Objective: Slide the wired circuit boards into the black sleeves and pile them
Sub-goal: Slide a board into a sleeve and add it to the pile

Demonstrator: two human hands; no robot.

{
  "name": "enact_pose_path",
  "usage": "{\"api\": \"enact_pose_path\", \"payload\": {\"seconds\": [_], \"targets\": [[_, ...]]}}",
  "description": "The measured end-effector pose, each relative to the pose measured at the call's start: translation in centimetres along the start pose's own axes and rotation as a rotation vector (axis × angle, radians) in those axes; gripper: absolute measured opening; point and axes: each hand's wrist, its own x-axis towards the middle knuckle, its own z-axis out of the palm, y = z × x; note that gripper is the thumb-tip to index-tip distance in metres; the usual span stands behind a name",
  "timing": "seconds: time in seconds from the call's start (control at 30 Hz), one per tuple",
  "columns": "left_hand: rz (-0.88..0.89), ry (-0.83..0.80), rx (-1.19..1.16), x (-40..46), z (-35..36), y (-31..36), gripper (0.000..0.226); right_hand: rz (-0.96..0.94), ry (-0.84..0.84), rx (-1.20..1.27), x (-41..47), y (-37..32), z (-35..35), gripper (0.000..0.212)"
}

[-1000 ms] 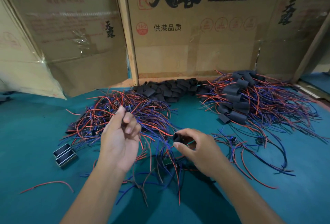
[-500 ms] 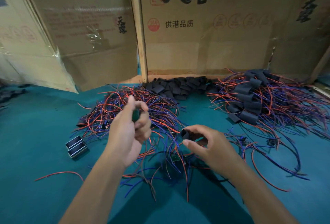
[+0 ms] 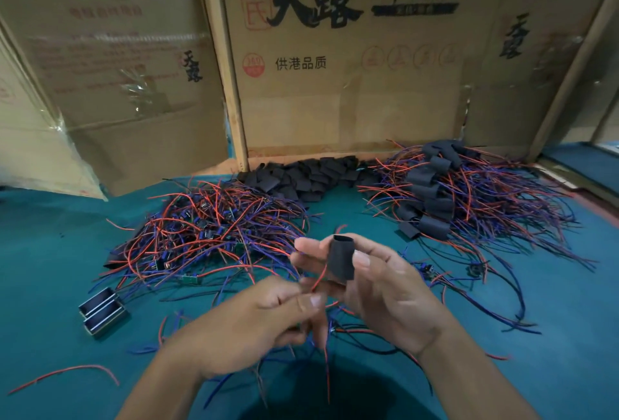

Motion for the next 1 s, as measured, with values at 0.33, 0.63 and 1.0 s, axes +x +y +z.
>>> {"api": "enact_pose_path", "payload": {"seconds": [0.33, 0.63, 1.0], "targets": [[0.104, 0.234, -0.03, 1.2, 0.3, -1.2, 0.028, -0.052, 0.155, -0.172, 0.2, -0.7, 0.0, 0.037], [0.156, 0.429, 0.139, 1.4, 0.2, -1.3, 0.02, -0.092, 0.183, -0.246, 0.2, -0.9, -0.6, 0.031], [0.234, 0.535, 0.165, 0.6, -1.0, -0.3, 0.018, -0.241, 0.586, -0.619, -0.3, -3.0, -3.6, 0.017]]}}
